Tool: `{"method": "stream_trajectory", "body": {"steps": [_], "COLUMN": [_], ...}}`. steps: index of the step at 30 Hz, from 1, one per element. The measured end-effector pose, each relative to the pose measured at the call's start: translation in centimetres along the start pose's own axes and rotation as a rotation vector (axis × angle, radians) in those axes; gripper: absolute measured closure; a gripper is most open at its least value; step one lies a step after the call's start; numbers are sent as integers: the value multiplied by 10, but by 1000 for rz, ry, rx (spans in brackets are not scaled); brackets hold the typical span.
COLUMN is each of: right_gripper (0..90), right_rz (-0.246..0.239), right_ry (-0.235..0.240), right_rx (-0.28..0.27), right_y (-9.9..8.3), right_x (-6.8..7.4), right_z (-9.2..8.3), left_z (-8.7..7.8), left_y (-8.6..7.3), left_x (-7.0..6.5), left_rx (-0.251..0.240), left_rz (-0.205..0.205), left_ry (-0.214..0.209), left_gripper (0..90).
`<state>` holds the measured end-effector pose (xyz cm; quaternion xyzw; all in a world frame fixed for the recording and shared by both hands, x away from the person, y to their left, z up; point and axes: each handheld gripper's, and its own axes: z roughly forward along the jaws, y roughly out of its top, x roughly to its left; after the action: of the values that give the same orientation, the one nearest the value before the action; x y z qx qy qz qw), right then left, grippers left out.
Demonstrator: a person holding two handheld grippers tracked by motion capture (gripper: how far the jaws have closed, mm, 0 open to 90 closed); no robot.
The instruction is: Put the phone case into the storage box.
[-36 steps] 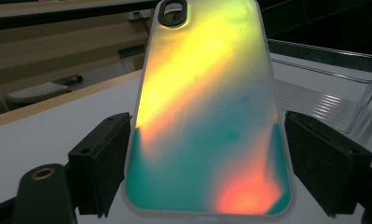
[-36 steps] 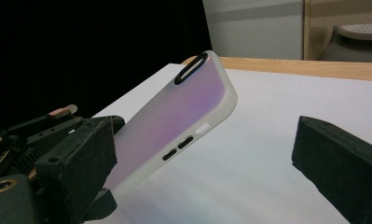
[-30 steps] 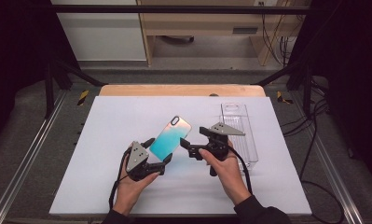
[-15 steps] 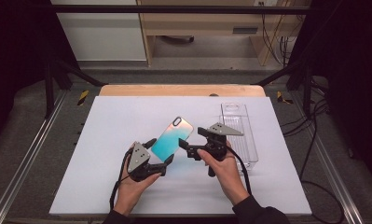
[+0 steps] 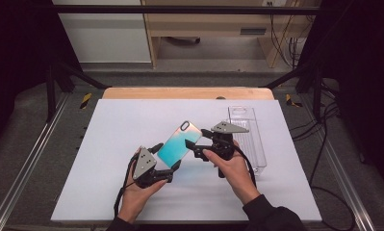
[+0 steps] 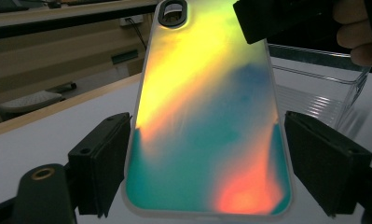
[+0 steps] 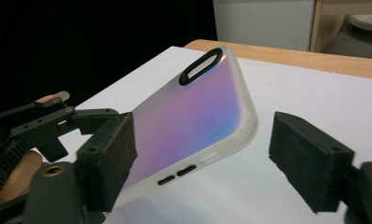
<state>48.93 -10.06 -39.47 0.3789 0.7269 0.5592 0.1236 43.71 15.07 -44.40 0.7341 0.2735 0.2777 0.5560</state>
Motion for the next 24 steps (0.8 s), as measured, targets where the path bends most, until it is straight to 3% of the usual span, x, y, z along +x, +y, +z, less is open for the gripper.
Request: {"method": "stream_trajectory", "body": {"steps": [13,24], "right_gripper": [406,543], "right_rz": [68,99], "right_ry": [70,109], "right_rx": [37,34], "right_y": [5,7], "right_x": [-9,-12], "right_z": [-3,-6], "left_z": [-1,0], "left_y": [2,1], "left_x": [-3,-4], "left_rx": [-12,-11], "left_rz": [17,26], "left_ry": [-2,-10], "left_gripper": [165,165]}}
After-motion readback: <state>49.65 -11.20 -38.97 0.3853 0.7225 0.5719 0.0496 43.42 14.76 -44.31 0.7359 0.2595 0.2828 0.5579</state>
